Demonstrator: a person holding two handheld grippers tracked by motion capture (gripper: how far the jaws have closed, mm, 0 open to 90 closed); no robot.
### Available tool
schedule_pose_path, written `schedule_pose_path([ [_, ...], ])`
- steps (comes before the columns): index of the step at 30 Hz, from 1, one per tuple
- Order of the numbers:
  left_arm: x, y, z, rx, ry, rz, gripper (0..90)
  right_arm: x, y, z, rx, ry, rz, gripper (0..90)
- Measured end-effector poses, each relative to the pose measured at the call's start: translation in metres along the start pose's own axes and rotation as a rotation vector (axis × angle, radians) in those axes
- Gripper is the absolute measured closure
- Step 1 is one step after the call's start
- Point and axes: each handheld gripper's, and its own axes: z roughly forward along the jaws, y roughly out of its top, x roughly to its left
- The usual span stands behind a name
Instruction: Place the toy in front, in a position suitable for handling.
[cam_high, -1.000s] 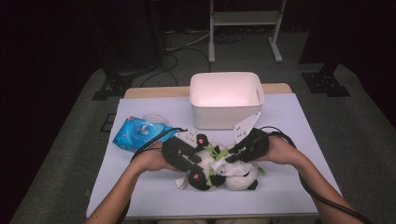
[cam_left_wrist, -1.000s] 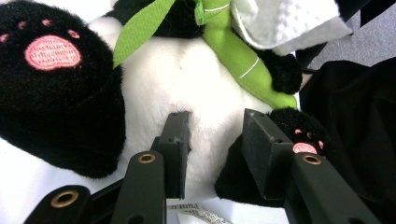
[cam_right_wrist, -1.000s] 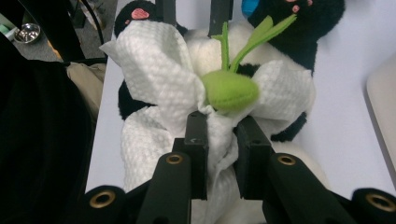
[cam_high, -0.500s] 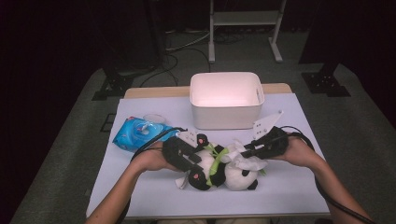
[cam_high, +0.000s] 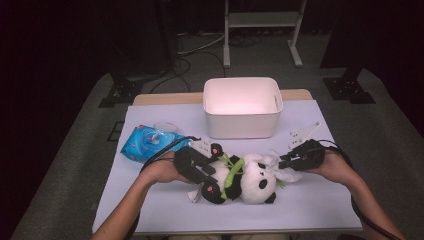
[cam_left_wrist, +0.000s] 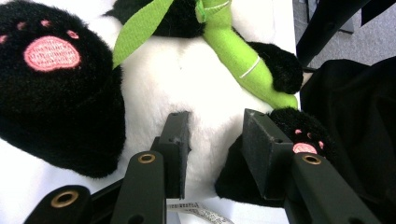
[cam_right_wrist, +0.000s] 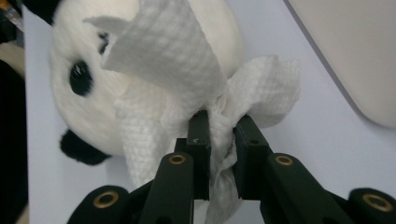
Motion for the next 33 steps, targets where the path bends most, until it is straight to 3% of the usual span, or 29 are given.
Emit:
schedule_pose_path([
  [4,0.000,0.000,0.000,0.002,0.000,0.001,61.6,-0.003,-0.006,0.000,0.002,-0.006,0.021,78.0],
  [7,0.000,0.001,0.000,0.005,0.000,0.003,61.6,-0.002,-0.001,-0.001,-0.003,-0.008,0.006,78.1],
  [19,-0.002,0.000,0.001,0.005,0.005,0.010,61.5,0.008,0.054,0.015,-0.013,0.000,-0.101,78.0],
  [33,-0.004,0.000,0.001,0.001,0.007,0.016,61.4,0.018,0.096,0.039,-0.007,0.056,-0.165,78.0],
])
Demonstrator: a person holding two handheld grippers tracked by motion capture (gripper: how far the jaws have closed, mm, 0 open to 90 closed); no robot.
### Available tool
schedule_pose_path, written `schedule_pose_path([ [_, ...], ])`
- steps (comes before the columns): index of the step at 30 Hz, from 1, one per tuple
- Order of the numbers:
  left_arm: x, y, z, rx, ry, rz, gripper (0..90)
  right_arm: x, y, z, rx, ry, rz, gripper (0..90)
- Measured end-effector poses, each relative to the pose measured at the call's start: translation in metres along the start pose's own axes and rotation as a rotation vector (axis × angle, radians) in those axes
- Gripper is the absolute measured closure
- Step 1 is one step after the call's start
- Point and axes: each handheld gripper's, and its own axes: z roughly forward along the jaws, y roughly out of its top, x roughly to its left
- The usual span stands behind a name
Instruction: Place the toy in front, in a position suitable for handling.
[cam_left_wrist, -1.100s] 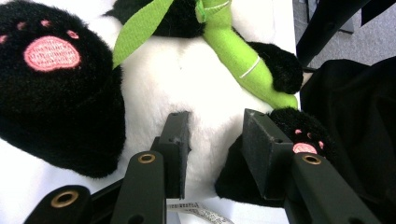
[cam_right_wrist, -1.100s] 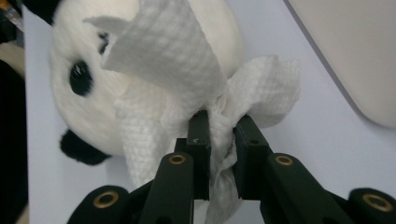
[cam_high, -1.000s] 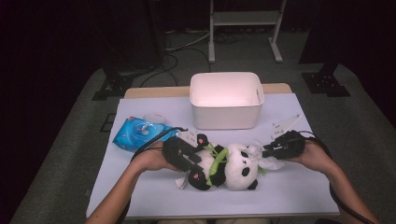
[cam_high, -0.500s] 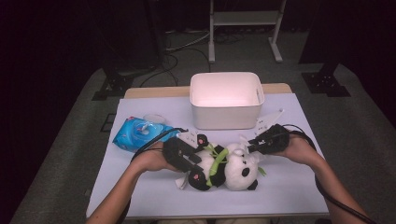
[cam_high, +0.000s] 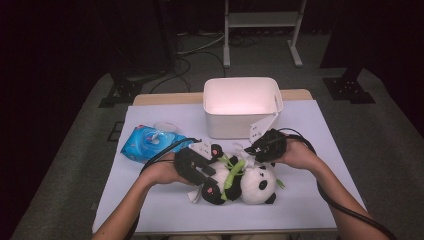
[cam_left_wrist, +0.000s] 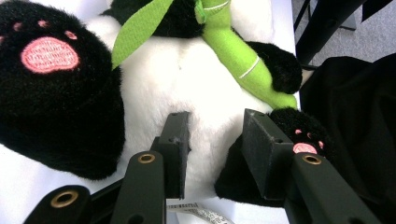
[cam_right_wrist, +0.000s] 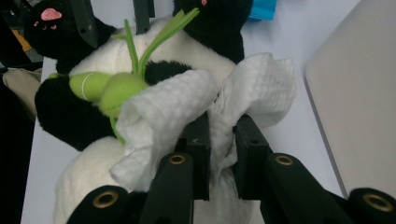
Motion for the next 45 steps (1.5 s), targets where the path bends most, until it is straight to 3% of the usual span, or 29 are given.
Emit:
schedule_pose_path([
  [9,0.000,0.000,0.000,0.000,0.000,-0.001,61.4,-0.006,-0.008,-0.006,-0.005,-0.010,0.019,78.0],
  [19,0.000,0.001,0.000,0.003,-0.003,-0.002,61.4,-0.013,-0.054,-0.025,-0.037,-0.048,0.113,78.0],
  [29,0.000,0.001,0.000,0.009,-0.005,-0.005,61.4,-0.005,-0.094,-0.034,-0.034,-0.060,0.176,77.9],
  [35,0.001,0.002,0.001,0.013,-0.005,-0.003,61.4,0.009,-0.091,-0.040,-0.025,-0.071,0.137,77.9],
  [40,0.001,0.001,0.001,0.007,-0.006,-0.005,61.4,0.023,-0.072,-0.040,0.007,-0.083,0.069,77.2],
  [45,0.001,0.002,0.001,0.011,-0.006,-0.002,61.4,0.030,-0.059,-0.041,0.017,-0.078,0.032,76.2],
])
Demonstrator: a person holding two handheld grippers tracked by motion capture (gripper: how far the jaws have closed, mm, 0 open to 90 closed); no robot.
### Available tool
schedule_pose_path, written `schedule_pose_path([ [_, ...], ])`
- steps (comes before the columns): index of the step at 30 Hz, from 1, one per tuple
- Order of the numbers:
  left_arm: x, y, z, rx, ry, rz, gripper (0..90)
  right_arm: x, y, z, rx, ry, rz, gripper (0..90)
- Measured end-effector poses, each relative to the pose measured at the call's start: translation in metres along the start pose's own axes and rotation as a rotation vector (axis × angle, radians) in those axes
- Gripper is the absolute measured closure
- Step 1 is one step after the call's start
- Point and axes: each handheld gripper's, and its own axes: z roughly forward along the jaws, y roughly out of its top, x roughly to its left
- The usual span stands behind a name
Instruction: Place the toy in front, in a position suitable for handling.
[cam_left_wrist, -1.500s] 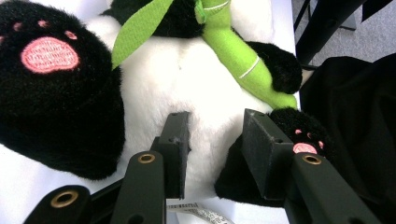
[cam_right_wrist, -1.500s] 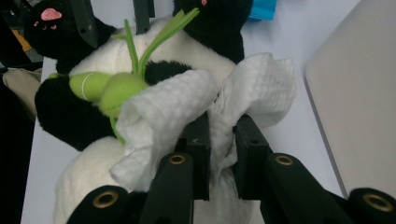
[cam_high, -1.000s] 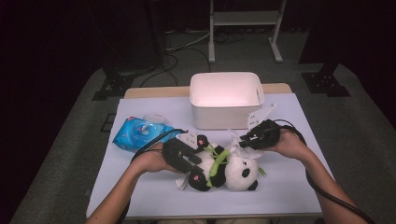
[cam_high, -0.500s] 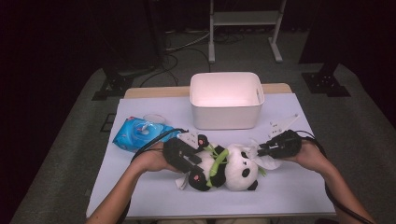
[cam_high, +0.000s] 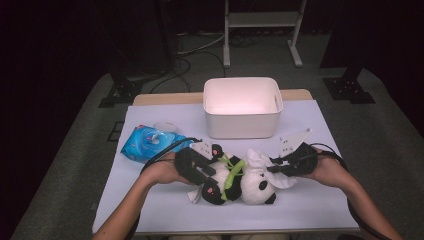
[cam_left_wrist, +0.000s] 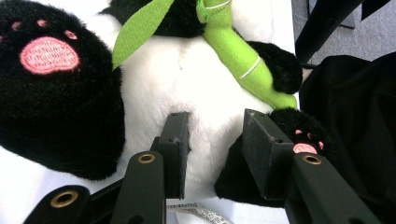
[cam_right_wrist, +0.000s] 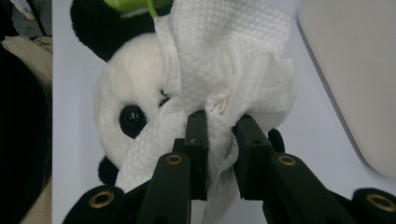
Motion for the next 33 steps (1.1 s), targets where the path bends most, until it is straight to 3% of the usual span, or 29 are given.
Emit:
schedule_pose_path([
  [5,0.000,0.000,0.000,-0.003,0.001,-0.001,61.4,0.009,0.018,0.001,-0.006,0.025,-0.042,75.1],
  [12,0.000,-0.001,0.000,-0.008,0.002,-0.003,61.3,0.014,0.032,0.008,-0.040,0.035,-0.062,70.0],
  [20,0.000,-0.001,0.000,-0.010,0.002,-0.005,61.3,0.015,0.044,0.016,-0.070,0.059,-0.058,65.2],
  [33,-0.001,-0.002,0.001,-0.011,0.000,-0.005,61.3,0.019,0.068,0.039,-0.067,0.104,-0.071,54.8],
])
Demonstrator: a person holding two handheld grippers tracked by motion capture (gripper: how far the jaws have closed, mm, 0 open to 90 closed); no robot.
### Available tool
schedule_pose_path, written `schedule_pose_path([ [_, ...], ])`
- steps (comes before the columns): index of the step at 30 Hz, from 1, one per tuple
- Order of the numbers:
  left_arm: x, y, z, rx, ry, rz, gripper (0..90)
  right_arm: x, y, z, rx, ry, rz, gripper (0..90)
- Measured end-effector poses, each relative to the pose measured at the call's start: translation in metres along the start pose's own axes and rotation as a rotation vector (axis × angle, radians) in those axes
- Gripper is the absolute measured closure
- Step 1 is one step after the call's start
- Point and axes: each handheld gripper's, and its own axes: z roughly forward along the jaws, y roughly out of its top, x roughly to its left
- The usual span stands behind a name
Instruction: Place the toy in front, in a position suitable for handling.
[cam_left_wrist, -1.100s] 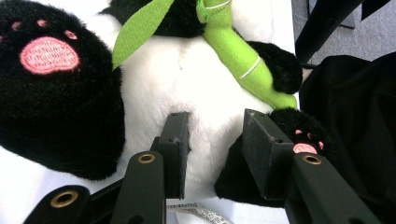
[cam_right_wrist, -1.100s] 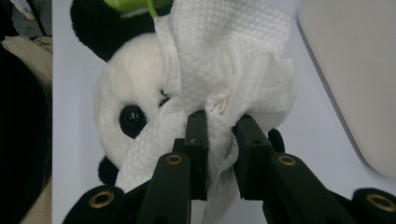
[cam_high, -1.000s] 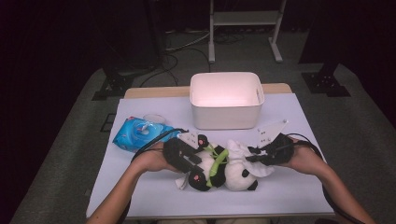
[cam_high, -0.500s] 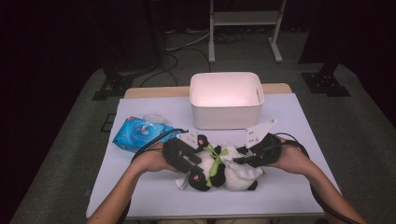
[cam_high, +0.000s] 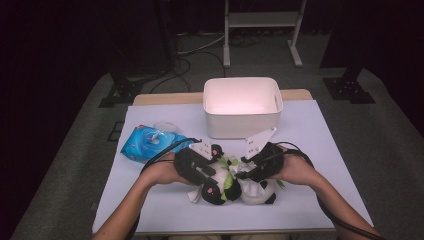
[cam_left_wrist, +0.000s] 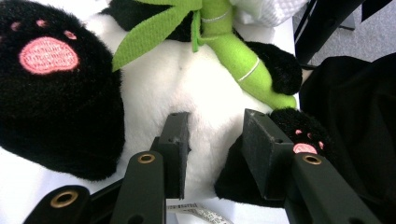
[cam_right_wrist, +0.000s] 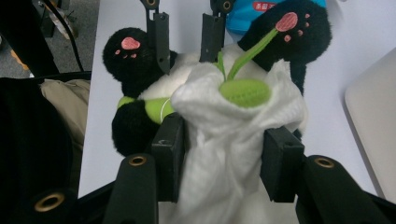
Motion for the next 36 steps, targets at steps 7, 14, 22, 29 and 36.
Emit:
schedule_pose_path([
  [7,0.000,0.000,0.000,0.001,0.001,0.002,61.3,-0.001,0.000,0.005,0.012,-0.007,-0.009,67.1],
  [14,-0.001,0.000,0.000,-0.003,0.002,0.003,61.3,0.004,-0.012,-0.006,0.009,-0.024,-0.024,72.6],
  [22,-0.001,0.001,-0.001,-0.002,0.012,0.004,61.3,0.011,-0.032,-0.025,-0.025,-0.065,-0.018,73.8],
  [29,-0.004,0.005,-0.005,0.028,0.045,0.026,59.0,0.016,-0.050,-0.033,-0.013,-0.090,-0.001,73.8],
  [36,-0.002,0.006,-0.011,0.033,0.080,0.020,54.8,0.013,-0.076,-0.039,-0.030,-0.092,0.066,73.8],
])
